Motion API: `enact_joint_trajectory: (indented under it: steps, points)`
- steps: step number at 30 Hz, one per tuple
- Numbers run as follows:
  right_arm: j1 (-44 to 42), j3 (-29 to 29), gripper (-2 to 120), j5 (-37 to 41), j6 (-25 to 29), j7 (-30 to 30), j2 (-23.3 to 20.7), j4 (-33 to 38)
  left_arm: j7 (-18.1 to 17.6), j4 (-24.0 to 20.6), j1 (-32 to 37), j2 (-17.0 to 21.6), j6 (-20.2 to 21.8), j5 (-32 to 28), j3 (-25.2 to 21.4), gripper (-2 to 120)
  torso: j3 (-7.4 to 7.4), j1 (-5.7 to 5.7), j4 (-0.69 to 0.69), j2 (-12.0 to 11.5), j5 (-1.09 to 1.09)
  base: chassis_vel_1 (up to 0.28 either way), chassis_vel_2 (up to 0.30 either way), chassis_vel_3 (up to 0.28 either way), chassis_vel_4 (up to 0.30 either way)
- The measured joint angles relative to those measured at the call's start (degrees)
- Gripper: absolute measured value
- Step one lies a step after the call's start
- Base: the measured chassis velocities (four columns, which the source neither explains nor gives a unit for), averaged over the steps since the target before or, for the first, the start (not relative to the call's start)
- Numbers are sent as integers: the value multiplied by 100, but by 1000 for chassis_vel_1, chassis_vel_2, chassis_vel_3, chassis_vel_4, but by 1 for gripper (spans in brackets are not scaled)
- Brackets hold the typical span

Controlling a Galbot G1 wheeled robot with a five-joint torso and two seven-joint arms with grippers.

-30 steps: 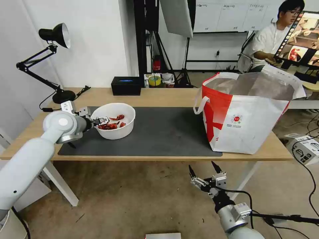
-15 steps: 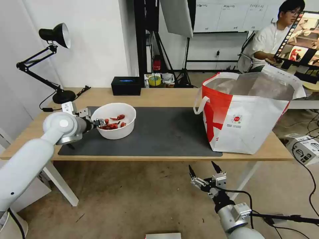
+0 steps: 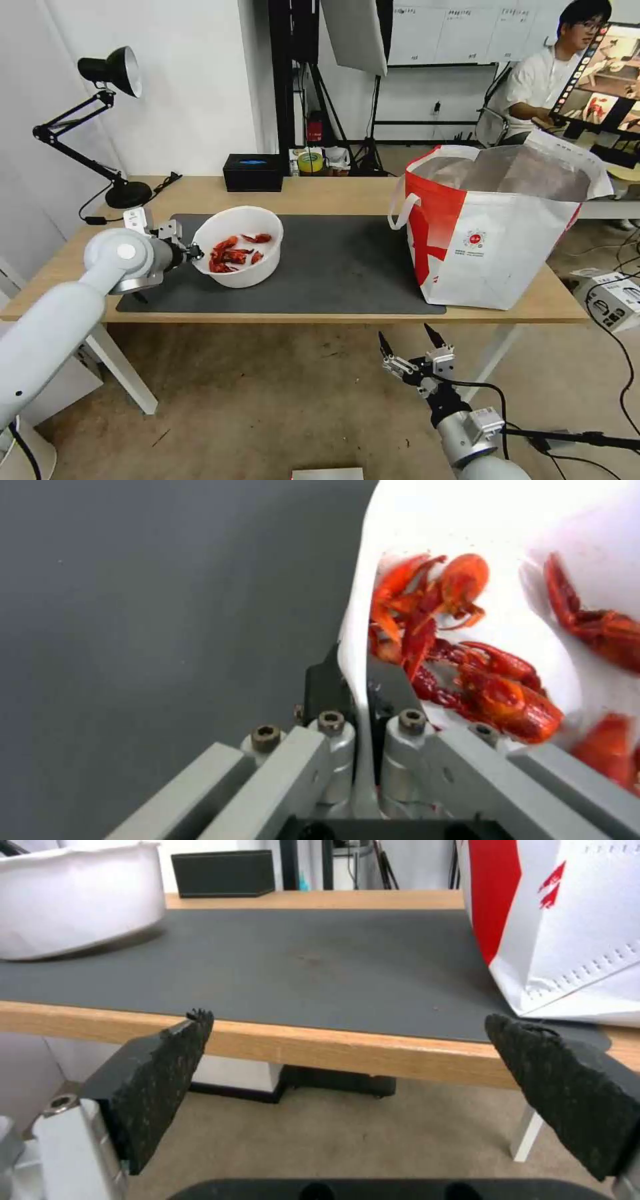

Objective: Pick up the trash from the table and place it into the takeout bag.

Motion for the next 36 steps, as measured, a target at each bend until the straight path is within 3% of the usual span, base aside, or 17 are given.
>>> enact_joint_trajectory:
  steps: [14,19,25,36]
  points:
    - [0,0,100,0,0,0,0,0,160,-600,221,108,-110,-63,-388,0,1,0,0,-1,-2,0,0,0,0]
    - [0,0,100,0,0,0,0,0,177,-894,-57,192,-189,-262,-385,0,1,0,0,0,-1,0,0,0,0]
    - [0,0,100,0,0,0,0,0,170,-1038,-790,139,-304,-515,-45,0,1,0,0,0,0,0,0,0,0]
    - [0,0,100,0,0,0,0,0,197,-654,-2340,-560,-458,-707,997,0,2,0,-1,0,0,0,0,0,0]
